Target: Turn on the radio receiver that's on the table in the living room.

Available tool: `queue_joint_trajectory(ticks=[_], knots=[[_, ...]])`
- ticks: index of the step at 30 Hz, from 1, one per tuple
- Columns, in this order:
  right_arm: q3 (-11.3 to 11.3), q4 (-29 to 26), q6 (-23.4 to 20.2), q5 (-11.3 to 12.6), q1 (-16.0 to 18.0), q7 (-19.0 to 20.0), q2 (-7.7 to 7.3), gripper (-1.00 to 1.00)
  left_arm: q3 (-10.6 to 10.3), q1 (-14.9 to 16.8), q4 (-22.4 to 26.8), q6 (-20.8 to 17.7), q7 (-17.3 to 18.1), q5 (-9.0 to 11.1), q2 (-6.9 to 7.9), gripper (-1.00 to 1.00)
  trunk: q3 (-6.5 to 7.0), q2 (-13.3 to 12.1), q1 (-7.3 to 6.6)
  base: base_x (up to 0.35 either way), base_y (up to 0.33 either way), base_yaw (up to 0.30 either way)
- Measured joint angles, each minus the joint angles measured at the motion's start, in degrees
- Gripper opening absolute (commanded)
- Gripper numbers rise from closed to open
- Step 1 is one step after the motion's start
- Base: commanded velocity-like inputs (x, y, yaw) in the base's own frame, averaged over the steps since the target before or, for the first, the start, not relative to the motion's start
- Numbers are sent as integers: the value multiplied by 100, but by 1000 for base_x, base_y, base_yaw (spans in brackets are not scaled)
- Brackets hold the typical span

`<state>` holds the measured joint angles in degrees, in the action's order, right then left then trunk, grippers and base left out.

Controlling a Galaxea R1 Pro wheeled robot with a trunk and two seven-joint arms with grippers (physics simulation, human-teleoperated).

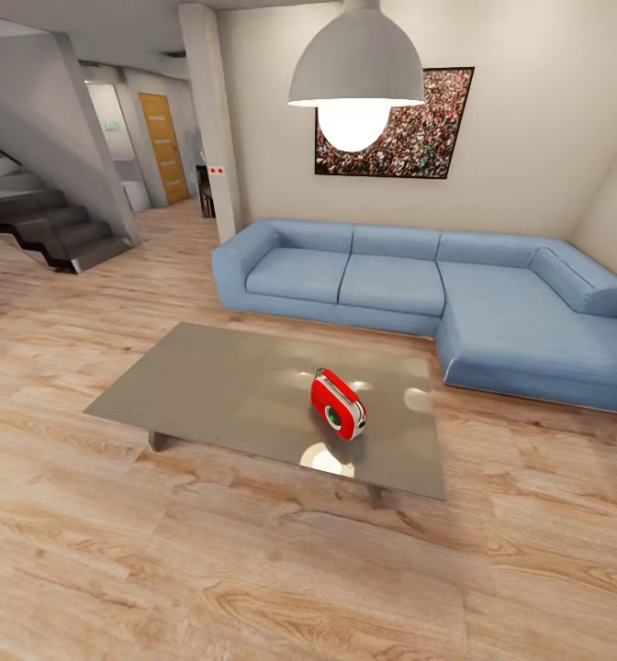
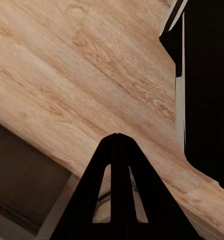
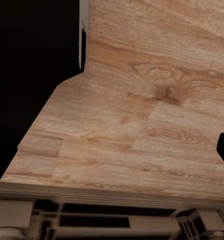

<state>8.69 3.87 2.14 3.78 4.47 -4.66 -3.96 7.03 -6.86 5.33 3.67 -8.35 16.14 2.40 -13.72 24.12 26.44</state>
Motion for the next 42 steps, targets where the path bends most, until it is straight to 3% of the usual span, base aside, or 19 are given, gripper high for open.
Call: queue_joint_trajectory(ticks=[9,19,42], knots=[[-2,-17,-23,-6,1,-7,6,100,28,0,-15,-12,0,27,-84,-100,0,0,0,0,0,0],[1,-17,-29,-10,1,-9,3,100,34,0,-40,-24,0,24,-303,-100,0,0,0,0,0,0],[1,-15,-29,-9,1,-9,1,100,35,0,-41,-23,0,21,-319,-100,0,0,0,0,0,0]])
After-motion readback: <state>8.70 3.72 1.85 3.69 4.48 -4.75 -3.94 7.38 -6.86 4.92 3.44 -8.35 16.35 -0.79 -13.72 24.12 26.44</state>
